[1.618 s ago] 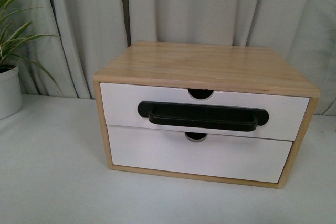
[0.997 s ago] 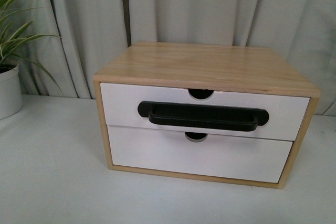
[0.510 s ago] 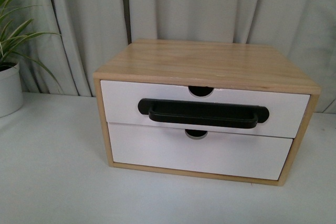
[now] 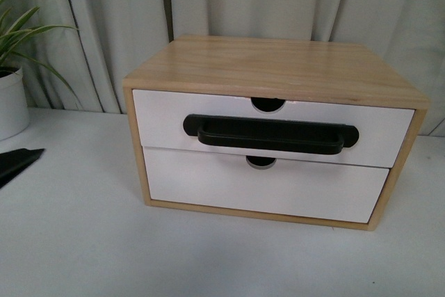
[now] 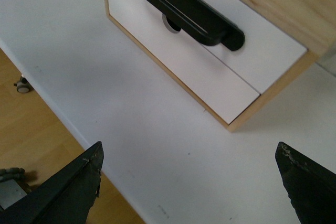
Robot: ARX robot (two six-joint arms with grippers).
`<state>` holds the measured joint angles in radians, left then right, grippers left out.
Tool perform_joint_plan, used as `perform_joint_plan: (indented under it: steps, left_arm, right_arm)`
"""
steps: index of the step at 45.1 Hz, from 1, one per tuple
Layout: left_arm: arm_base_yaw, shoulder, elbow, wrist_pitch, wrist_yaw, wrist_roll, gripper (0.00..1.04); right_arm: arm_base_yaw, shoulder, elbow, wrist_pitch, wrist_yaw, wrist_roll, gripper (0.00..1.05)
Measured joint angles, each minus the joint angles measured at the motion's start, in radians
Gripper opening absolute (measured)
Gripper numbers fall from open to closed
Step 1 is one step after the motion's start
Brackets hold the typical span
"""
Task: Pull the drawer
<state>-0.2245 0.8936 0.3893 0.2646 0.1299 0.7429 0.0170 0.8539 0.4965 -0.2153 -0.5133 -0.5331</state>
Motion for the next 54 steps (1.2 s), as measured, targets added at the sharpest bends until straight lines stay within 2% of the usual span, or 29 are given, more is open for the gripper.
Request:
perform_joint_plan:
  steps: [4, 13, 20, 38, 54]
  left_arm:
    - [-0.002, 0.118, 0.112, -0.091, 0.100, 0.098, 0.99]
    - [-0.048, 0.335, 0.341, -0.334, 0.232, 0.254, 0.99]
    - [-0.091, 0.455, 0.463, -0.465, 0.281, 0.312, 0.99]
    - [-0.116, 0.745, 0.704, -0.510, 0.309, 0.357, 0.99]
    - [-0.129, 0.856, 0.766, -0.506, 0.316, 0.364, 0.99]
  right_arm:
    - [0.027, 0.094, 0.064, 0.009, -0.006, -0.069, 0.96]
    - [0.068, 0.278, 0.180, 0.016, -0.064, -0.223, 0.96]
    - [0.085, 0.388, 0.245, 0.033, -0.088, -0.303, 0.96]
    - [0.135, 0.658, 0.374, 0.111, -0.109, -0.365, 0.96]
    - [0.186, 0.759, 0.426, 0.167, -0.089, -0.373, 0.96]
